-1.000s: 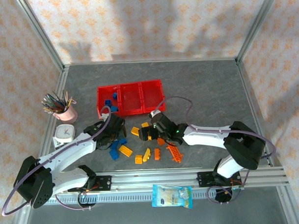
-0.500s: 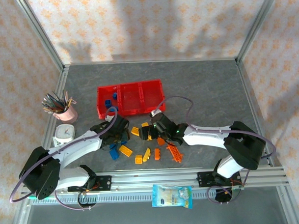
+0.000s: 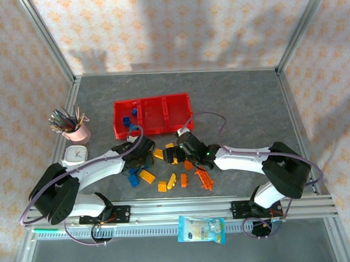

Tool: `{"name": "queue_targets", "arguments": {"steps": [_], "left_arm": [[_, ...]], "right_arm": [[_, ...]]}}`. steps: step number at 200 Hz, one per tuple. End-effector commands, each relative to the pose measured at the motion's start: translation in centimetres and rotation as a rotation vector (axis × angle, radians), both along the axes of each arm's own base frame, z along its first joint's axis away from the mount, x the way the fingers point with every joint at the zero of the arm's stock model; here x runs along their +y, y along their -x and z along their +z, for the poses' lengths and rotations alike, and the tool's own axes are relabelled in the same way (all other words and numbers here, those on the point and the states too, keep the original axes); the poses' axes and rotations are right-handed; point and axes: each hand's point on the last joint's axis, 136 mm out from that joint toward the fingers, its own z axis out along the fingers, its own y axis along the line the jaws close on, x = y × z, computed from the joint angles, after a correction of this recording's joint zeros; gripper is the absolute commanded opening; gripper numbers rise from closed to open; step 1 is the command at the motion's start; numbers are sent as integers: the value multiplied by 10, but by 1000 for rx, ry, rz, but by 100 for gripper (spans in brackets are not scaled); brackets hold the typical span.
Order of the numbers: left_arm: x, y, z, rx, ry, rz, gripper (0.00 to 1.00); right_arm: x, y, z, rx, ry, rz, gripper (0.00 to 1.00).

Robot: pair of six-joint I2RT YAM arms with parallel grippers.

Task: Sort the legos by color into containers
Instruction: Pick up the lego from the middle-left of the table.

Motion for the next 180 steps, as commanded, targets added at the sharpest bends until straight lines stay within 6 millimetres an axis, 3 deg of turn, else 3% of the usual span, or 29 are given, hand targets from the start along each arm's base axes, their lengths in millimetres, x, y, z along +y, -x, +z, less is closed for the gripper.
{"name": "queue_targets", "arguments": {"steps": [1,51,119,146,180], "left_arm": [[-4,-5,-1,-14,-5,6,48],[0,-5,-4,-13,-29,8,38],[4,-10,15,-71,-24,20,29],[9,-24,42,-151,-39,48,28],[28,-56,95,-297,-79,116,28]], "right_arm": [[1,-5,12,-43,-15,-15,100],[1,-7,14,-53,-9,-19,100],[2,-11,25,-72,-16,-24,100],[4,-15,42,-95,-53,-28,100],[5,-30,61,-119,-97,-53,100]]}}
